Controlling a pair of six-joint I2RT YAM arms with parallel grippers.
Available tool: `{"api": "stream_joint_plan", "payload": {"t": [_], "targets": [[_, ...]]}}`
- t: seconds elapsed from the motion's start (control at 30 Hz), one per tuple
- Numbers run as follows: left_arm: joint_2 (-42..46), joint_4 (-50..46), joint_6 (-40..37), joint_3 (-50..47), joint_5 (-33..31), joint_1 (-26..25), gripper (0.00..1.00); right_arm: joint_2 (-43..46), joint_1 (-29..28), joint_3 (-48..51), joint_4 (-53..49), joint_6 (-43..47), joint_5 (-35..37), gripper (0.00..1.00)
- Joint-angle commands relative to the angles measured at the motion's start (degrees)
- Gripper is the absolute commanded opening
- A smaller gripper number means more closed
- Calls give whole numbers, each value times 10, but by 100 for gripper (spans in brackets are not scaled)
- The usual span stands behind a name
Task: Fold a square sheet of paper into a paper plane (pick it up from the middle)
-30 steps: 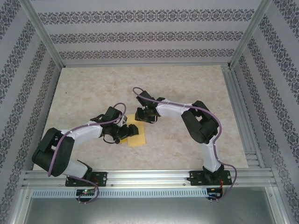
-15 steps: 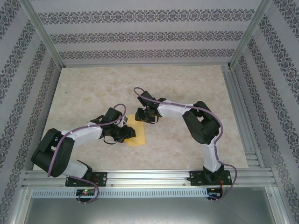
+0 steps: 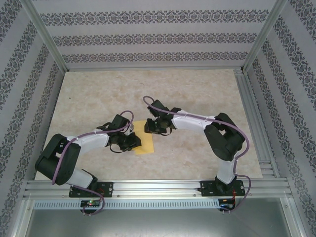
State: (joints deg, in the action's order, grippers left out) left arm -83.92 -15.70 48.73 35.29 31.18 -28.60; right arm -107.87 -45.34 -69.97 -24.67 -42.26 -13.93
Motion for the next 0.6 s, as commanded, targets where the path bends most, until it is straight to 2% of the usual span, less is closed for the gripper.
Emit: {"api": "stream_joint_plan", "payload": {"t": [0.0, 0.27, 0.57], "targets": [[0, 10, -2, 8, 2, -6, 18, -19, -5, 11, -3, 1, -7, 23], [5, 23, 5, 24, 23, -6, 20, -49, -11, 16, -2, -4, -12, 20], [3, 44, 9, 47, 36, -6, 31, -59, -10, 36, 10, -12, -24, 19]]}}
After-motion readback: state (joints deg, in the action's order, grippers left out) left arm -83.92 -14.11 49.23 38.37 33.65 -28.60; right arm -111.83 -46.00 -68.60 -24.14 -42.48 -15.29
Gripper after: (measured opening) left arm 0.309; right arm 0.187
